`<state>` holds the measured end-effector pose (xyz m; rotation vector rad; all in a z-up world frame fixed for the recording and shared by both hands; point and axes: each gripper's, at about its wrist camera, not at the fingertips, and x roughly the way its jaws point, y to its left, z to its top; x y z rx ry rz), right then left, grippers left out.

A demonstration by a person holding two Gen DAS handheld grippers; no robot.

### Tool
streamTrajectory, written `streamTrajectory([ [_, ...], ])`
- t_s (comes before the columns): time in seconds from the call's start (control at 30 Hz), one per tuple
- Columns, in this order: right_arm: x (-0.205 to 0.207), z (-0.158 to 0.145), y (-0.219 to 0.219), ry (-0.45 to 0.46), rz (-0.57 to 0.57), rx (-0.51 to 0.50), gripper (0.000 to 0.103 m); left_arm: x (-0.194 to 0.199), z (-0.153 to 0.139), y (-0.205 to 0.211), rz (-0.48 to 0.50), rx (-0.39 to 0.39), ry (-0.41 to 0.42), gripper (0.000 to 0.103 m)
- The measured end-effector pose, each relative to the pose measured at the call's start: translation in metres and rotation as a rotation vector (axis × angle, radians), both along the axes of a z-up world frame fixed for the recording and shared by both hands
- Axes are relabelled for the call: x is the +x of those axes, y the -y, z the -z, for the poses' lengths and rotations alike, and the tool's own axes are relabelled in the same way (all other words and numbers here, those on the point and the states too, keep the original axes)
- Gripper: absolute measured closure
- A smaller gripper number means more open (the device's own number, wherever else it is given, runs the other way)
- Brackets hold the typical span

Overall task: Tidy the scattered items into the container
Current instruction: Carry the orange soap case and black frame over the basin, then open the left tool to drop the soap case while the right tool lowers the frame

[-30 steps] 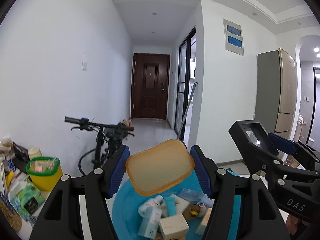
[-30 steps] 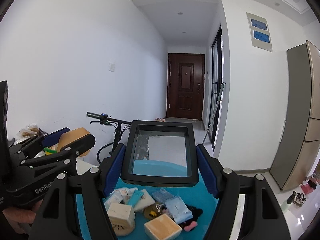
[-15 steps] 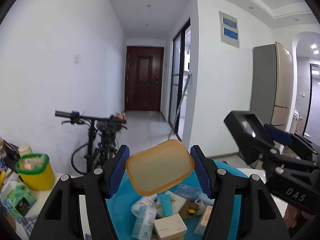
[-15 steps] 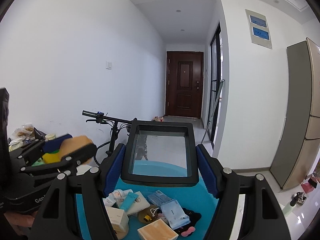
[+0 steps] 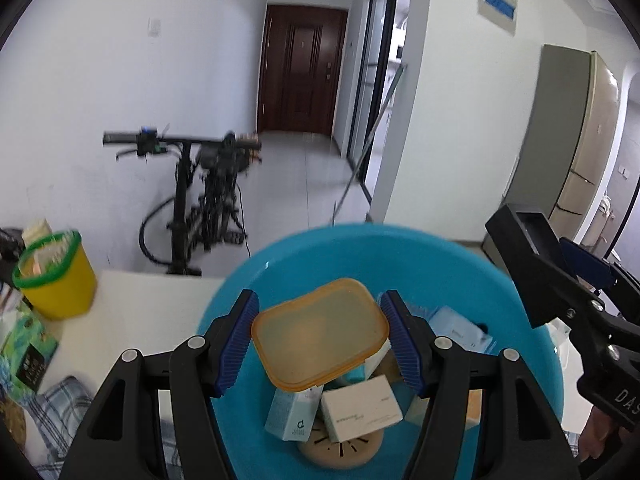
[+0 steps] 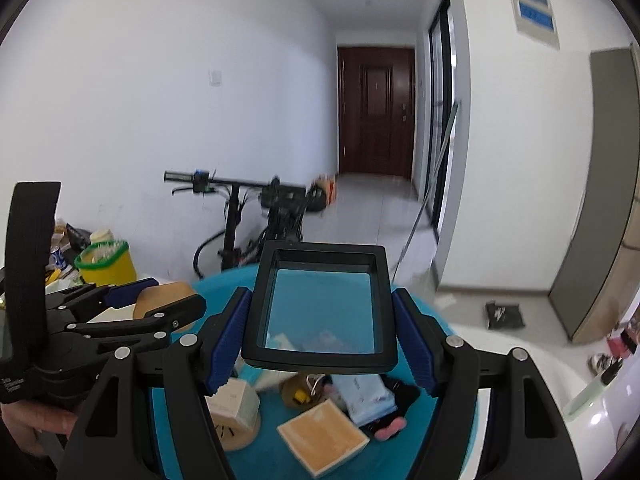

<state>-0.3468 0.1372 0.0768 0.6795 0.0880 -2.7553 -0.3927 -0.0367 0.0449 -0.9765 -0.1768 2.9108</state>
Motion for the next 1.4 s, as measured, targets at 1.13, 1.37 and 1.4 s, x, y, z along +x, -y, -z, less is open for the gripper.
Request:
streamTrajectory([
  [1.13, -0.032, 0.044, 0.003, 0.220, -0.045, 0.059, 0.034, -0.021, 0.036, -0.009, 0.018, -0.049, 0.190, 0.021],
  [1.37, -0.049, 0.065, 0.003, 0.312, -0.035, 0.079, 0.034, -0.022, 0.036, -0.010, 0.024, -0.053, 0.194, 0.021],
  [1.4, -0.050, 0.066, 0.000, 0.326, -0.042, 0.065, 0.034, -0.023, 0.037, -0.010, 0.024, -0.053, 0.194, 0.021],
])
